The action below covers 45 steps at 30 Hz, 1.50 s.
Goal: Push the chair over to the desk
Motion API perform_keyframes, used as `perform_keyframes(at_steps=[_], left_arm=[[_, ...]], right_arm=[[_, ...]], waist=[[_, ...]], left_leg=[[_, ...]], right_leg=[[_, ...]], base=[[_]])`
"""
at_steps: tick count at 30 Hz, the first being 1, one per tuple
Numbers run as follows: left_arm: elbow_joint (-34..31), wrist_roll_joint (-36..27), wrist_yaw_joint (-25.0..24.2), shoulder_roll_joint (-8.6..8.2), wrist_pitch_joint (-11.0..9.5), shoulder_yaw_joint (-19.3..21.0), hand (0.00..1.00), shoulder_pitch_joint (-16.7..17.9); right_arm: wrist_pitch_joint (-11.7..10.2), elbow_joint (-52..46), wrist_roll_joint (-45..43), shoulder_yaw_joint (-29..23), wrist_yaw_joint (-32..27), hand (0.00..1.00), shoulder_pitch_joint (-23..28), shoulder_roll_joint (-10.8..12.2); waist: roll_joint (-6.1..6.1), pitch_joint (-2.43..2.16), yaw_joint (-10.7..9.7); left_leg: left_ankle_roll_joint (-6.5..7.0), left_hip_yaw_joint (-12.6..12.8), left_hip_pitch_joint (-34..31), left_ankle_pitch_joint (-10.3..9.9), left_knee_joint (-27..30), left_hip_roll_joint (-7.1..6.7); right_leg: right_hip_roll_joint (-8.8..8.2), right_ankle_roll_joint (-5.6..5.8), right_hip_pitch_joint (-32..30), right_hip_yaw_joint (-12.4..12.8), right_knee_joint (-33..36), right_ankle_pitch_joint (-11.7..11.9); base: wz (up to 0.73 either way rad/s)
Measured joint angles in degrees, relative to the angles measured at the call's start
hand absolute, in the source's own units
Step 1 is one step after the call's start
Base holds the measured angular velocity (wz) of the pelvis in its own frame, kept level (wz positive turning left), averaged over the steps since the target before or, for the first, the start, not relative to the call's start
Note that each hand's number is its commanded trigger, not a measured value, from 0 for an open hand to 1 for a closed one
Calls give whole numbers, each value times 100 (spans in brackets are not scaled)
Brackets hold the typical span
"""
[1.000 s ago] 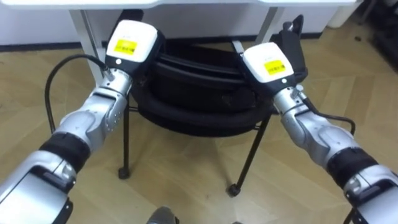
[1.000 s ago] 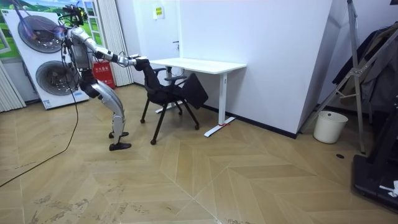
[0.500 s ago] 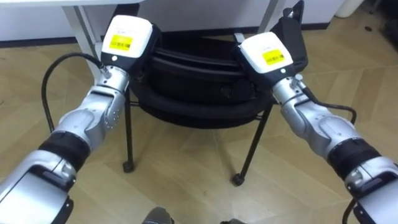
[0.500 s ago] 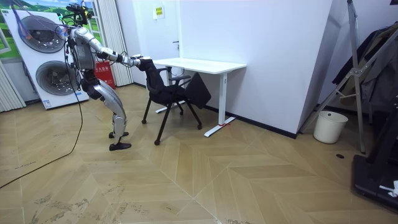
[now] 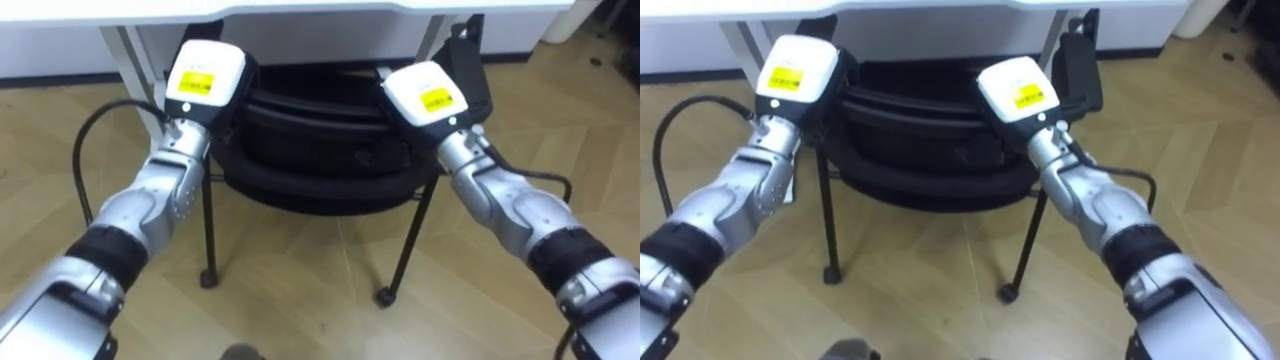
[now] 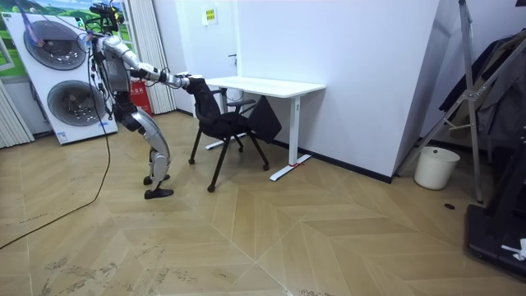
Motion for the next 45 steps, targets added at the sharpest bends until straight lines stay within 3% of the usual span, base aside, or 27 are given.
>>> perform_keyframes(at_steps=[5, 12, 14, 15, 16, 17, 19, 20, 21, 23, 24, 26, 28, 32, 36, 39, 40, 43, 45], left_arm=[[2, 0, 8, -60, 22, -2, 100, 8], [-44, 3, -2, -119, 20, -2, 100, 70], [-57, 16, -58, -137, 22, -2, 100, 101], [-62, 16, -83, -140, 21, -2, 63, 117], [-89, 16, -131, -158, 18, -2, 9, 164], [-168, 19, -147, -169, 31, -2, 0, 235], [-381, 19, -237, -169, 140, 0, 0, 368], [-479, 18, -318, -199, 191, 43, 0, 440], [-534, 14, -416, -234, 216, 116, 0, 479], [-722, -66, -746, -539, 307, 593, 0, 669], [-774, -133, -794, -646, 313, 684, 0, 698], [-999, -259, -889, -973, 275, 880, 0, 797], [-1205, -368, -932, -1023, 262, 896, 0, 832], [-1322, -1099, -1005, -911, 229, 1060, 0, 850], [-1459, -1313, -1131, -776, 220, 1116, 0, 848], [-1623, -1368, -1180, -549, 215, 1137, 0, 846], [-1762, -1362, -1239, -506, 215, 1168, 0, 846], [-2147, -1334, -1343, -378, 121, 1315, 0, 845], [-2288, -1318, -1370, -275, 122, 1451, 0, 813]], right_arm=[[-3, -40, -26, 3, -8, 100, 9, -77], [-30, -45, -33, 3, -95, 100, 90, -137], [-33, -67, -67, 12, -78, 100, 109, -153], [-31, -67, -89, 12, -72, 12, 122, -151], [-21, -121, -133, 12, -73, 0, 185, -151], [15, -231, -142, 20, -73, 0, 269, -183], [58, -319, -133, 31, -57, 0, 361, -215], [136, -378, -126, 30, 42, 0, 425, -206], [189, -399, -124, 27, 127, 0, 442, -201], [417, -403, 41, 13, 571, 0, 445, -144], [476, -407, 64, -3, 698, 0, 445, -142], [691, -423, 143, -165, 1106, 0, 444, -116], [805, -427, 247, -369, 1230, 0, 443, -57], [976, -836, 301, -548, 1459, 0, 380, -24], [936, -1004, 242, -548, 1863, 0, 229, -50], [793, -1270, 129, -546, 2170, 0, 55, -113], [738, -1381, 2, -547, 2252, 0, 40, -207], [390, -2034, 91, -545, 2470, 0, -238, -797], [523, -2018, 261, -561, 2243, 0, -821, -904]], waist=[[20, -4, -158], [51, -24, -247], [75, -53, -224], [87, -60, -227], [111, -88, -225], [127, -109, -224], [108, -136, -225], [72, -190, -226], [50, -210, -229], [-65, -311, -212], [-97, -338, -181], [-158, -363, 3], [-165, -366, 48], [-253, -344, 113], [-397, -351, 79], [-463, -346, 42], [-515, -351, -2], [-642, -348, -9], [-670, -344, -47]], left_leg=[[71, 20, -8, 117, -190, -124], [123, 75, 38, 179, -321, -136], [150, 139, 135, 276, -551, -141], [157, 147, 174, 314, -636, -150], [170, 159, 245, 388, -807, -172], [187, 166, 330, 467, -988, -197], [206, 201, 451, 569, -1227, -218], [215, 209, 531, 642, -1389, -237], [218, 209, 574, 677, -1453, -247], [231, 210, 798, 796, -1756, -299], [235, 210, 840, 824, -1831, -306], [254, 205, 1015, 965, -2080, -314], [266, 178, 1061, 1059, -2215, -308], [306, 184, 1305, 1224, -2616, -334], [321, 150, 1396, 1244, -2724, -323], [340, 131, 1380, 1256, -2774, -335], [348, 102, 1378, 1261, -2792, -354], [363, 26, 1413, 1271, -2889, -381], [363, 7, 1499, 1271, -2905, -381]], right_leg=[[-203, 9, 21, -145, -34, 5], [-261, 55, 120, -244, -176, 37], [-259, 77, 165, -219, -354, 133], [-258, 91, 188, -215, -417, 168], [-254, 109, 234, -206, -558, 237], [-253, 132, 279, -203, -700, 308], [-258, 159, 358, -201, -879, 390], [-260, 175, 405, -201, -994, 440], [-260, 185, 449, -201, -1048, 456], [-266, 229, 616, -188, -1237, 508], [-264, 239, 647, -188, -1283, 526], [-235, 257, 806, -216, -1531, 639], [-192, 281, 886, -262, -1726, 735], [-177, 333, 1104, -311, -2027, 863], [-109, 395, 1336, -432, -2318, 919], [-79, 421, 1386, -489, -2420, 980], [-87, 436, 1412, -536, -2451, 989], [-97, 448, 1454, -574, -2479, 992], [-74, 461, 1610, -622, -2605, 1000]], base=[[17], [8], [-5], [-6], [0], [0], [0], [0], [0], [5], [5], [2], [16], [8], [20], [6], [21], [14], [11]])
